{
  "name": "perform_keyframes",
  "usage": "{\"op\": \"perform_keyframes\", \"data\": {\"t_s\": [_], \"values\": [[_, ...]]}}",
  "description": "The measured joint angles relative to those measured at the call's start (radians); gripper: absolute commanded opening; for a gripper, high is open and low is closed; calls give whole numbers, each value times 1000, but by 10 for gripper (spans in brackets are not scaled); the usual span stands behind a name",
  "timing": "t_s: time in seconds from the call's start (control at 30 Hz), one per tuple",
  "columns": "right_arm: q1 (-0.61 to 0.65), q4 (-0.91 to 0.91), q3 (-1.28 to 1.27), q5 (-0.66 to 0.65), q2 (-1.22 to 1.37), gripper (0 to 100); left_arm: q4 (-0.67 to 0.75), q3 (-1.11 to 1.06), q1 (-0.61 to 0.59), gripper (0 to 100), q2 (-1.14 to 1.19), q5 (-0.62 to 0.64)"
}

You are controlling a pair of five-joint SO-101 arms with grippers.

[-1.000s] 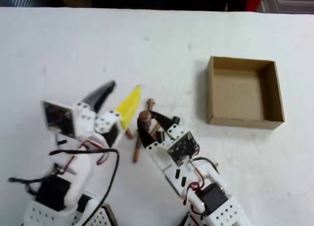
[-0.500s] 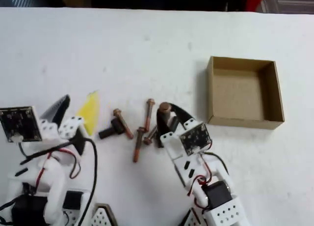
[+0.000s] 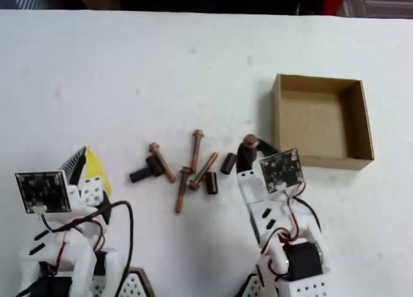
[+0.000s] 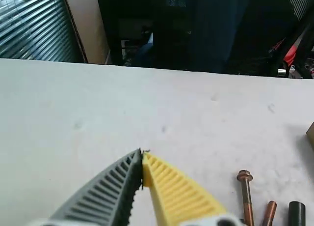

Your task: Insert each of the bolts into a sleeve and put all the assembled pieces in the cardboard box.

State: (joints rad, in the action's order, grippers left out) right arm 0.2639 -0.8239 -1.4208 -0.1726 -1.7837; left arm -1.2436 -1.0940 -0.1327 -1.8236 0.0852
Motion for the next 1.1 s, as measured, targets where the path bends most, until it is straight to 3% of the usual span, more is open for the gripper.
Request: {"op": "perform_keyframes", "data": {"t_s": [0.3, 0.83, 1.1], "values": [[-43, -178, 307, -58, 130, 17, -25, -158, 0, 21, 0, 0], [-308, -227, 821, -110, 991, 17, 221, -522, 0, 21, 6, -9], [-370, -189, 1025, -137, 1410, 17, 236, -563, 0, 21, 5, -9]]}}
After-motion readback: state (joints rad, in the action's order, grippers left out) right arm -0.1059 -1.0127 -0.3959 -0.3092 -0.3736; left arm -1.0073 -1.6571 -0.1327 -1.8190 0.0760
